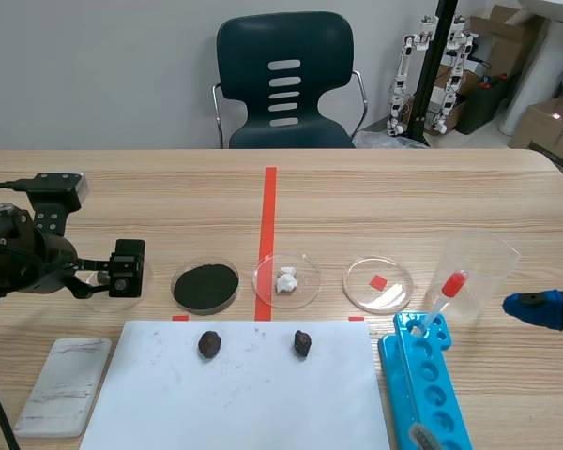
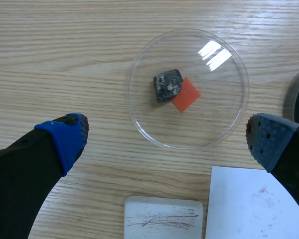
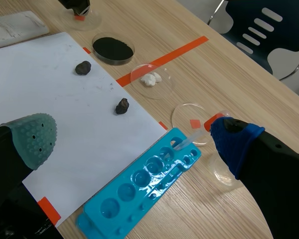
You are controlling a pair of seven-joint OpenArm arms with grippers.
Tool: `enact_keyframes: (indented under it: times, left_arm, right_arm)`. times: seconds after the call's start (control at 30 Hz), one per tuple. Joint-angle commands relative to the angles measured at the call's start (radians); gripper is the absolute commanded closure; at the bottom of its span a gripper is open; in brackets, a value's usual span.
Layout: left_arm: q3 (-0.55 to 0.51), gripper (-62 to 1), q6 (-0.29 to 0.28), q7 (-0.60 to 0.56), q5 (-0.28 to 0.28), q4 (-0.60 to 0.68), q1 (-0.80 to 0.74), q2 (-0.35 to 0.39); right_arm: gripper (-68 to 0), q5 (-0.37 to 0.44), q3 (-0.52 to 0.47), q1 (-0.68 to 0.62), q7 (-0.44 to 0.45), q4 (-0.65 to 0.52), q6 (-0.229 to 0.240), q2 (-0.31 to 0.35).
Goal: Return to the home posture
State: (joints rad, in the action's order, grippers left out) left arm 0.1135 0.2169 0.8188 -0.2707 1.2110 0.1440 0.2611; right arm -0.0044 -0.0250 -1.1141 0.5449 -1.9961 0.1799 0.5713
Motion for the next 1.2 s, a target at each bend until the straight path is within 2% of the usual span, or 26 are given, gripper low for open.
enact_keyframes:
  times: [0.0,0.53,0.93,1.0,1.17]
  left_arm:
    - [-0.018,-62.3,0.000,-0.005,-0.025,0.035,0.000,0.021]
    - [-0.032,-62.3,-0.002,-0.024,-0.033,0.333,-0.174,0.085]
    - [-0.039,-62.3,-0.006,-0.239,-0.035,0.483,-0.367,0.137]
    - [-0.050,-62.3,-0.022,-0.269,-0.049,0.508,-0.404,0.150]
    - [-0.124,-62.3,-0.115,-0.367,-0.081,0.599,-0.532,0.172]
  right_arm:
    - [-65.5,0.008,-0.009,0.003,0.012,-0.010,0.000,0.005]
    - [-65.5,0.008,-0.009,0.003,0.012,-0.010,0.000,0.005]
    - [-65.5,0.008,-0.009,0.003,0.012,-0.010,0.000,0.005]
    - [-65.5,0.008,-0.009,0.003,0.012,-0.010,0.000,0.005]
    - [-65.5,0.008,-0.009,0.003,0.012,-0.010,0.000,0.005]
